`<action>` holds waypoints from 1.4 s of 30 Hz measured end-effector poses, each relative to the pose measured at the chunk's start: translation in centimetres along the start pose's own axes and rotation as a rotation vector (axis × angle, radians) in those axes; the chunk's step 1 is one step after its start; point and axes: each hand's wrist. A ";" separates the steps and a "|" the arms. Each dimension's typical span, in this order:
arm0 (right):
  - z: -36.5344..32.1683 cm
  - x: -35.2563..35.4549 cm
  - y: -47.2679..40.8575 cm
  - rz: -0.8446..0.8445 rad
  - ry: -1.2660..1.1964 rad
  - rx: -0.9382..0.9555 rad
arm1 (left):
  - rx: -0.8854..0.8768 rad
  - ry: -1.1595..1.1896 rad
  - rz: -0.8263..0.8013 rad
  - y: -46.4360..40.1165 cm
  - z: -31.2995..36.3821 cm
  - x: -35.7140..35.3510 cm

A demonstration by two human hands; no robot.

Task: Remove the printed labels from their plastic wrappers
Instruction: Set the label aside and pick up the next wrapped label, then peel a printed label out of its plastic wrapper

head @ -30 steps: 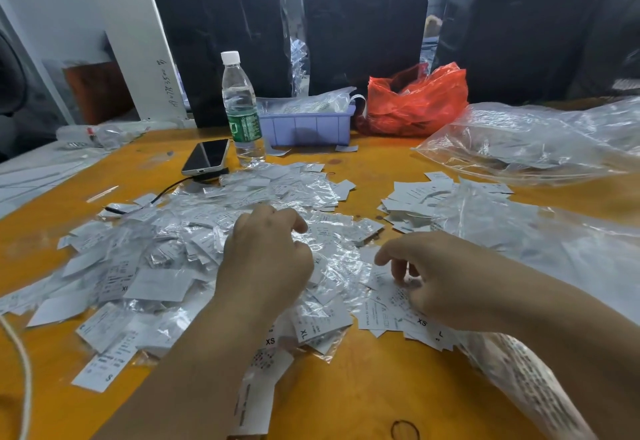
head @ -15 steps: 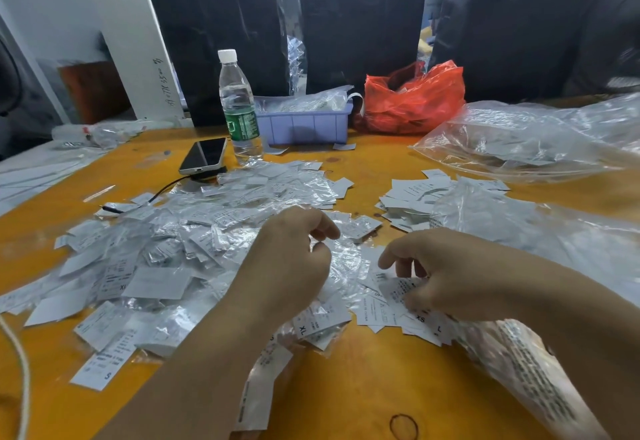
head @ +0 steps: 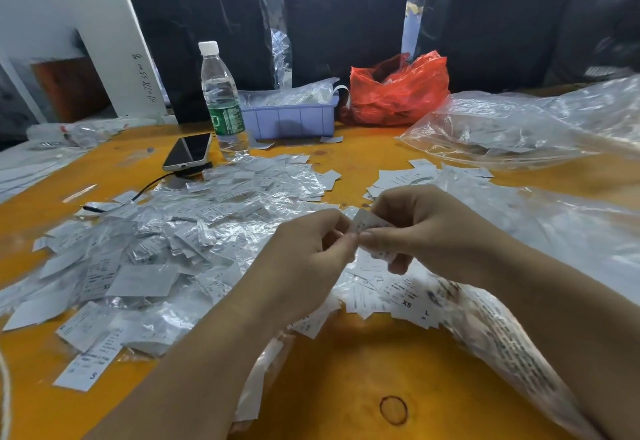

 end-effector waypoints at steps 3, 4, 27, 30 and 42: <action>0.1 0.0 -0.1 -0.013 -0.006 0.001 | -0.024 0.009 0.030 0.0 0.2 -0.2; 0.0 0.1 -0.1 -0.025 0.004 0.001 | -0.032 -0.005 0.041 0.0 0.2 -0.2; -6.3 3.8 2.7 -0.206 0.902 -0.226 | 0.014 0.049 0.166 0.9 2.3 -0.5; -6.2 4.3 3.7 -0.313 1.086 -0.413 | 0.012 0.030 0.139 0.8 2.2 -0.7; -1.7 3.8 5.1 -0.096 0.975 -0.387 | -0.053 0.030 0.055 0.5 4.0 -1.4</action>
Point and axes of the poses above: each hand's wrist, its own y-axis away from the middle knuckle, its own x-axis out of the back of the hand, z = x × y, and after that the axes turned 4 degrees about y, right-handed
